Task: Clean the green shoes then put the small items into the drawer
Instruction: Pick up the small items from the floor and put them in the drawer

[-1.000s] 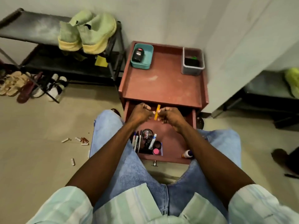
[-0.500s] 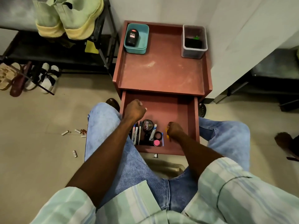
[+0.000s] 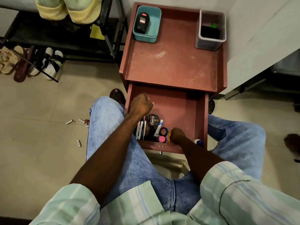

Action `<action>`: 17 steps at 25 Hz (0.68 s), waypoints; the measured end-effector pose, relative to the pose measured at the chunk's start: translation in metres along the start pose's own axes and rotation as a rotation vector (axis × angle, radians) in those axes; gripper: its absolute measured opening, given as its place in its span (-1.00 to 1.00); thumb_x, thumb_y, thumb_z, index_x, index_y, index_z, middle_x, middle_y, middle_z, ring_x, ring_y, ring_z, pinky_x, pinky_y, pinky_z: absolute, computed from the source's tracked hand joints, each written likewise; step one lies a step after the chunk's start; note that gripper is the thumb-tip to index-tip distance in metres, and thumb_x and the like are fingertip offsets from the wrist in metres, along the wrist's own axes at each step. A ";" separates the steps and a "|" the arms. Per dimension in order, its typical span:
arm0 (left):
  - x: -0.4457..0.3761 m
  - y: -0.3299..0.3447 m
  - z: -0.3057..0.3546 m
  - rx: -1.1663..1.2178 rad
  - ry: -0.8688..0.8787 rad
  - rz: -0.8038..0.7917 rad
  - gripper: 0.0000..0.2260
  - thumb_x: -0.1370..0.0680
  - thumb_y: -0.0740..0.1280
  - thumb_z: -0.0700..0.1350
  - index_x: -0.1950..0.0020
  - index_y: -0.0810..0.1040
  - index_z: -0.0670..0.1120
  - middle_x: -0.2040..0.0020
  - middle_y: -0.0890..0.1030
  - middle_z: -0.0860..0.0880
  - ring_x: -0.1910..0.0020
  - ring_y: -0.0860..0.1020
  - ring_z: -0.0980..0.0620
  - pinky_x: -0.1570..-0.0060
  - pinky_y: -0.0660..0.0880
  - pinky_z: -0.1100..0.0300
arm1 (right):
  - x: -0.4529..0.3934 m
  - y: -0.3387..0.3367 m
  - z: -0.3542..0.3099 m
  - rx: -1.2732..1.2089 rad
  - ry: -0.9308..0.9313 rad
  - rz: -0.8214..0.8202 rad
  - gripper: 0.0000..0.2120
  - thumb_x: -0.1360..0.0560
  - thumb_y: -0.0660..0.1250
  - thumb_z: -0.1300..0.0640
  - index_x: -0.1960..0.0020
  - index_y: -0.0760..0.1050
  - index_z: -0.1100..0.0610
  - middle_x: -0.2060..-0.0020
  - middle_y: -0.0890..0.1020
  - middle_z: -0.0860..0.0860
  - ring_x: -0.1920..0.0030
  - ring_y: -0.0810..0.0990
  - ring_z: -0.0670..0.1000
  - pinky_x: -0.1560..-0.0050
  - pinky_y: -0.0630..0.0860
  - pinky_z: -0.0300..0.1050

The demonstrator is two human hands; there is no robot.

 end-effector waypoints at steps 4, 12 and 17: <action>0.001 0.001 0.003 -0.021 0.001 -0.010 -0.80 -0.52 0.39 -0.05 -0.05 0.54 -0.13 0.01 0.60 -0.07 0.03 0.57 -0.06 0.01 0.50 0.11 | 0.002 0.003 0.003 -0.098 0.003 -0.025 -0.71 -0.54 0.27 0.23 -0.24 0.53 0.25 -0.18 0.58 0.20 -0.21 0.55 0.20 0.00 0.43 -0.11; 0.004 0.001 0.004 -0.042 -0.006 -0.011 -0.87 -0.53 0.37 -0.08 0.01 0.50 -0.10 0.09 0.59 -0.07 0.12 0.57 -0.05 0.10 0.50 0.11 | -0.003 -0.012 0.000 -0.127 0.074 0.036 -0.76 -0.57 0.22 0.26 -0.17 0.52 0.35 -0.12 0.59 0.21 -0.16 0.57 0.18 -0.03 0.47 -0.11; 0.012 -0.001 -0.001 0.013 0.000 0.045 -0.91 -0.52 0.38 -0.11 0.10 0.48 -0.07 0.11 0.59 -0.05 0.13 0.55 -0.04 0.13 0.43 0.16 | -0.001 -0.050 -0.011 -0.414 0.050 0.174 -0.90 -0.45 0.29 0.24 0.25 0.49 0.14 0.24 0.59 0.08 0.02 0.63 0.20 0.30 0.40 -0.24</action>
Point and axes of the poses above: each hand's wrist, its own x-axis away from the middle knuckle, its own y-axis out of the palm, z = x × y, the point moved 1 cm from there along -x, towards the middle knuckle
